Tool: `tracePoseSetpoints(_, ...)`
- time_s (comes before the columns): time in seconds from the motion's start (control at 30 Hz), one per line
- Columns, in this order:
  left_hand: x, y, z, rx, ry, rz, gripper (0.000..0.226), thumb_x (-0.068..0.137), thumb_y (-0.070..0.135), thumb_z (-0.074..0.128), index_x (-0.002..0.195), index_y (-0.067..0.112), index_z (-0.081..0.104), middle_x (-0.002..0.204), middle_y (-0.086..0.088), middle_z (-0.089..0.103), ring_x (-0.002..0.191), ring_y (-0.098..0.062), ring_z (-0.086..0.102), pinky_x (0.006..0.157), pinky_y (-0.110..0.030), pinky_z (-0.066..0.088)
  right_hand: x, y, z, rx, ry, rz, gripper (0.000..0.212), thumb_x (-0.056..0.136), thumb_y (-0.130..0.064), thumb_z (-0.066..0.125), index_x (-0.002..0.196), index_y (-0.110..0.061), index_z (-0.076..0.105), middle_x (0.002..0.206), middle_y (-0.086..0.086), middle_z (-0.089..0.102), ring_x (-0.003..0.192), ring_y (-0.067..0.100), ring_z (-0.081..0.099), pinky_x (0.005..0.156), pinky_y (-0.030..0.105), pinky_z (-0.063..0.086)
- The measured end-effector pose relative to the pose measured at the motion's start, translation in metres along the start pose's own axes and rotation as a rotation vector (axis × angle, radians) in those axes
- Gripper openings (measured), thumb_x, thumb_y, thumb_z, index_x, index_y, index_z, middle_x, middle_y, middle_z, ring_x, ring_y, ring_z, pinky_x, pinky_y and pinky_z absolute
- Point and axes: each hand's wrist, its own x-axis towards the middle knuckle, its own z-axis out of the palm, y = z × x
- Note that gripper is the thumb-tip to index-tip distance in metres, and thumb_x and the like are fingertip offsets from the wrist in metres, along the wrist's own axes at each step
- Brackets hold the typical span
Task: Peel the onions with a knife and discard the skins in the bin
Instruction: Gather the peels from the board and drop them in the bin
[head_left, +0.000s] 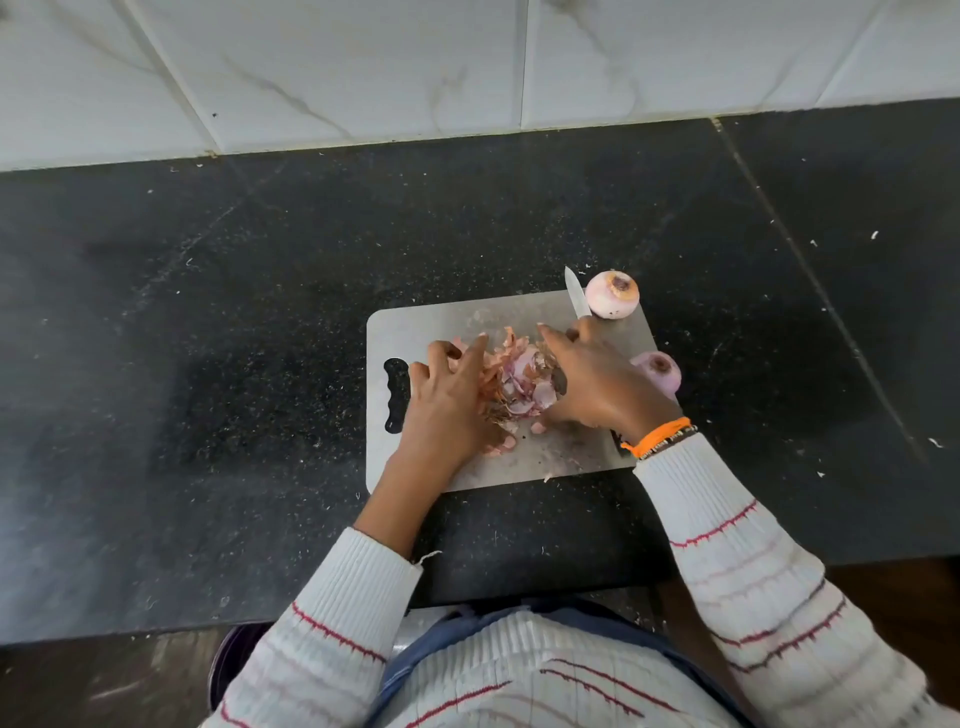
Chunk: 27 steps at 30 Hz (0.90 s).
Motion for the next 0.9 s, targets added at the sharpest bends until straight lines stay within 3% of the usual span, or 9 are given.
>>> tracePoseSetpoints(0.1,0.005,0.004,0.002,-0.001,-0.026,0.032,0.082,0.078,0.020,0.070,0.145,0.031,0.023,0.131,-0.011,0.030,0.110,-0.032,0.033,0.092,-0.036,0.035,0.008,-0.006,0.004,-0.017,-0.033,-0.031,0.092,0.077,-0.017,0.074,0.147,-0.027,0.016,0.142,0.013,0.018,0.123,0.035,0.041,0.098,0.041,0.042)
tracePoseSetpoints(0.2,0.011,0.005,0.007,-0.019,-0.001,0.065,0.062,0.075,0.021,0.071,0.132,0.023,0.048,0.127,-0.011,0.040,0.104,-0.033,0.043,0.089,-0.031,0.034,0.012,-0.008,0.008,0.015,-0.010,-0.088,0.071,0.080,-0.009,0.068,0.140,-0.021,0.031,0.135,0.013,0.024,0.114,0.033,0.046,0.094,0.039,0.044)
tracePoseSetpoints(0.3,0.012,0.005,0.017,-0.144,0.084,0.083,0.039,0.069,0.014,0.075,0.106,0.011,0.066,0.102,-0.009,0.052,0.085,-0.028,0.051,0.071,-0.027,0.035,0.015,-0.005,0.015,0.031,0.064,-0.145,0.047,0.084,-0.003,0.059,0.126,-0.014,0.041,0.124,0.012,0.032,0.103,0.031,0.051,0.080,0.033,0.043)
tracePoseSetpoints(0.4,0.008,0.008,0.025,-0.209,0.201,0.066,0.015,0.070,0.005,0.069,0.085,0.004,0.067,0.078,-0.005,0.048,0.067,-0.023,0.048,0.057,-0.029,0.031,0.015,-0.003,0.023,0.050,0.142,-0.182,0.029,0.086,-0.004,0.055,0.114,-0.009,0.046,0.116,0.012,0.038,0.094,0.029,0.051,0.071,0.029,0.033)
tracePoseSetpoints(0.6,0.001,0.017,0.030,-0.302,0.316,-0.028,0.011,0.072,0.008,0.067,0.083,0.010,0.070,0.069,0.001,0.050,0.061,-0.020,0.050,0.054,-0.028,0.037,0.015,0.000,0.029,0.196,0.270,-0.172,0.017,0.089,-0.006,0.055,0.104,-0.007,0.062,0.109,0.010,0.051,0.095,0.023,0.053,0.064,0.018,0.025)
tracePoseSetpoints(0.7,-0.001,0.021,0.030,-0.386,0.344,-0.108,0.015,0.072,0.009,0.071,0.087,0.009,0.072,0.076,-0.005,0.062,0.070,-0.022,0.060,0.063,-0.032,0.049,0.012,0.003,0.028,0.324,0.302,-0.165,0.013,0.086,-0.005,0.058,0.095,-0.006,0.066,0.095,0.005,0.053,0.087,0.021,0.053,0.059,0.018,0.023)
tracePoseSetpoints(0.77,-0.006,0.025,0.027,-0.515,0.362,-0.174,0.012,0.073,0.007,0.071,0.084,0.010,0.073,0.077,-0.007,0.069,0.071,-0.019,0.063,0.068,-0.035,0.052,0.011,0.006,0.027,0.414,0.314,-0.160,0.009,0.083,-0.006,0.062,0.090,-0.006,0.067,0.090,0.006,0.059,0.084,0.019,0.054,0.057,0.021,0.025)
tracePoseSetpoints(0.83,-0.012,0.030,0.023,-0.665,0.364,-0.246,0.018,0.073,0.006,0.071,0.073,0.023,0.069,0.066,-0.003,0.068,0.065,-0.015,0.060,0.066,-0.037,0.052,0.011,0.009,0.026,0.519,0.285,-0.154,0.012,0.080,-0.009,0.068,0.092,-0.006,0.068,0.090,0.007,0.065,0.082,0.017,0.056,0.056,0.017,0.033)
tracePoseSetpoints(0.9,-0.017,0.030,0.022,-0.809,0.363,-0.313,0.026,0.072,0.006,0.072,0.066,0.031,0.067,0.063,-0.005,0.069,0.061,-0.018,0.060,0.064,-0.041,0.054,0.008,0.011,0.022,0.685,0.211,-0.120,0.020,0.075,-0.010,0.075,0.094,-0.007,0.068,0.088,0.004,0.065,0.080,0.014,0.056,0.065,0.012,0.040)
